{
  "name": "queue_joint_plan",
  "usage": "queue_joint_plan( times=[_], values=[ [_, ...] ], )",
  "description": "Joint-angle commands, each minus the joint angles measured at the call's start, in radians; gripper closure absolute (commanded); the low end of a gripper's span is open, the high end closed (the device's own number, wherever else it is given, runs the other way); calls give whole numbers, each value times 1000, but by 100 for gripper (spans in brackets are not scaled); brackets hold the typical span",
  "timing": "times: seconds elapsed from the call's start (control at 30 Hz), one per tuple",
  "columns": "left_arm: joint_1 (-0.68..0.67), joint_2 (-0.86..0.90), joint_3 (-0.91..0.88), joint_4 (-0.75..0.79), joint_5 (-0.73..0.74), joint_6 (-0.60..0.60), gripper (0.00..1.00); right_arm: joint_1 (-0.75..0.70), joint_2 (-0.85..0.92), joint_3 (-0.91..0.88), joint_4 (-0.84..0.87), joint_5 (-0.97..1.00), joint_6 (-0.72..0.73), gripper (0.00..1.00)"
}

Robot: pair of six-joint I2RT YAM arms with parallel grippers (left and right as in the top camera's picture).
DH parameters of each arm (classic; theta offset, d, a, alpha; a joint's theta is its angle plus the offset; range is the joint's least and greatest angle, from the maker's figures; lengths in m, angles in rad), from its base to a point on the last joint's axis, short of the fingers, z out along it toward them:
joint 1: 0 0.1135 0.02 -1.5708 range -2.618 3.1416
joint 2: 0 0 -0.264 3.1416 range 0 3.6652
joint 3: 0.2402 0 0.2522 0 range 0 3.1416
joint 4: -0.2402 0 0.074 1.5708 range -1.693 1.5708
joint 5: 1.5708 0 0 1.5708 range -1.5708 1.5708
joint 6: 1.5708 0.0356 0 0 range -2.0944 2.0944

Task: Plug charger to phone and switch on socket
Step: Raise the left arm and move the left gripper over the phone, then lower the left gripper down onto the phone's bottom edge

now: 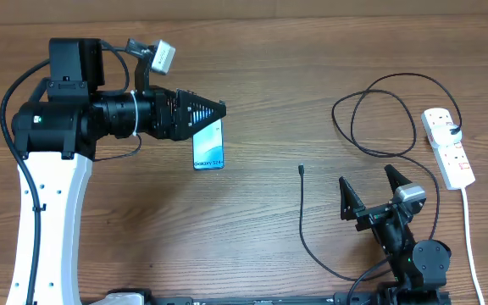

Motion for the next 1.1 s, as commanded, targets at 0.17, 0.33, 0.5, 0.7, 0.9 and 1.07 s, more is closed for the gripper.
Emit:
queue_joint_plan(
  times=[0.17,0.33,0.5,0.7,0.9,1.07],
  values=[
    [0,8,21,-42,-93,-6,75,5,-7,-10,6,6,3,0],
    [0,8,21,-46,-144,-6,96,5,-7,-10,6,6,3,0],
    [0,8,16,-99,-298,-6,96,5,-7,-10,6,6,3,0],
    [0,11,-11,-178,-395,-6,82,5,-7,-10,6,6,3,0],
    [0,11,-89,-205,-440,-33,0,5,-7,-10,6,6,3,0],
    [0,11,-146,-204,-440,-60,0,5,-7,-10,6,6,3,0]
  ],
)
